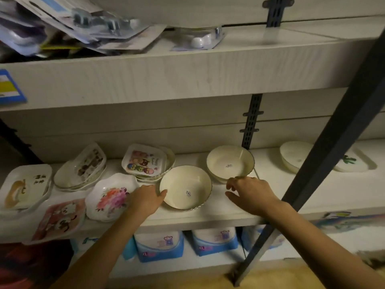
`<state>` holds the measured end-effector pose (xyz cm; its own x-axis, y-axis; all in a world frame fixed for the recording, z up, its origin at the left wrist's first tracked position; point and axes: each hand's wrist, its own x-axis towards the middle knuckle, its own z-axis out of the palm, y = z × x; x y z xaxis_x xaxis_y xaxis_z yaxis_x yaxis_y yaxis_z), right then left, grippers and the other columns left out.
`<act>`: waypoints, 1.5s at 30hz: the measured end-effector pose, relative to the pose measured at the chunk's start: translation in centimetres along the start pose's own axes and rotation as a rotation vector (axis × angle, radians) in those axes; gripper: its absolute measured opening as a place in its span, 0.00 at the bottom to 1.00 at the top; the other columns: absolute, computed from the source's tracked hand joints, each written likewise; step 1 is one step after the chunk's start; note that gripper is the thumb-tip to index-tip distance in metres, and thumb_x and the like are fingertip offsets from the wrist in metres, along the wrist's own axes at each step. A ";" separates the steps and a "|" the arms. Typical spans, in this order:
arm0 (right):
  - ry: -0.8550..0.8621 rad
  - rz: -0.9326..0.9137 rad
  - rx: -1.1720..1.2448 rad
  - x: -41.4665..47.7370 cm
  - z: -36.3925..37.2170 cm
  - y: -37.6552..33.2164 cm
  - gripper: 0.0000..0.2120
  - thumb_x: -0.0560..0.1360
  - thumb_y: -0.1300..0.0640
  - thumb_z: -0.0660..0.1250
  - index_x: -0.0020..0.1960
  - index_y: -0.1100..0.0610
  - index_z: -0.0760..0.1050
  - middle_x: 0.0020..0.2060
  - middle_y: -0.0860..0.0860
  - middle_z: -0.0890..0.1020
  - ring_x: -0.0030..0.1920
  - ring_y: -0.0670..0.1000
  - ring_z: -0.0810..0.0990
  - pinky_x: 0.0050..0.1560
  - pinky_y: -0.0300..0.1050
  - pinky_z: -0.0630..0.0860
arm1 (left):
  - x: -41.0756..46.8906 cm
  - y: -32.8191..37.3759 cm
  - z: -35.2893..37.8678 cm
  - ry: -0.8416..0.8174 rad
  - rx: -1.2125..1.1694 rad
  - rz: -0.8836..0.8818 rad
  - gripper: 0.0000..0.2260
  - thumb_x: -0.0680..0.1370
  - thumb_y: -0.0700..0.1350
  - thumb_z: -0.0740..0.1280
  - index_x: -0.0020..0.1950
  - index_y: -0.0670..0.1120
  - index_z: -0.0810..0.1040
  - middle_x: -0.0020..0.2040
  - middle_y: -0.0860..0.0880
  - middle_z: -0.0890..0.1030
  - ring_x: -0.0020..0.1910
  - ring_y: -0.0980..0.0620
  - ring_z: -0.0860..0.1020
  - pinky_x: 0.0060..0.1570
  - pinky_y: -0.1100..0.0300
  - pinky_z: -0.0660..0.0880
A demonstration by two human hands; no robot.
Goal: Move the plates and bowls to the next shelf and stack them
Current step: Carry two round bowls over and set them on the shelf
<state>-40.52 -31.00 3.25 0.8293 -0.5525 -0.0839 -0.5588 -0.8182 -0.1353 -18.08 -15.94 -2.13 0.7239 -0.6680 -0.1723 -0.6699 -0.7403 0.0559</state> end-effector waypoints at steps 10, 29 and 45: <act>0.008 0.125 0.001 -0.6 0.7 0.2 0.15 0.77 0.45 0.57 0.60 0.50 0.72 0.58 0.48 0.79 0.55 0.50 0.78 0.53 0.45 0.74 | 1.9 0.0 1.9 -0.212 -0.425 -0.108 0.15 0.76 0.54 0.62 0.40 0.42 0.73 0.27 0.48 0.74 0.24 0.51 0.74 0.26 0.63 0.69; -0.054 0.171 0.017 1.2 1.7 2.5 0.15 0.77 0.46 0.57 0.59 0.51 0.73 0.56 0.51 0.80 0.54 0.53 0.79 0.52 0.47 0.75 | 1.6 0.0 0.1 -0.318 -0.435 -0.177 0.13 0.75 0.45 0.59 0.31 0.43 0.69 0.26 0.47 0.71 0.24 0.51 0.68 0.26 0.64 0.63; 0.041 0.816 0.643 8.1 3.6 5.8 0.16 0.77 0.56 0.59 0.61 0.65 0.68 0.53 0.62 0.79 0.50 0.60 0.80 0.48 0.50 0.79 | -1.8 -2.3 -4.0 -0.196 -0.965 -0.256 0.14 0.77 0.39 0.58 0.30 0.42 0.67 0.21 0.50 0.66 0.18 0.56 0.61 0.18 0.67 0.57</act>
<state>-37.00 -39.60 -1.76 0.1927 -0.9149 -0.3546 -0.8314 0.0398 -0.5543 -17.13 -13.33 1.95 0.7291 -0.5208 -0.4440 -0.0163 -0.6618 0.7495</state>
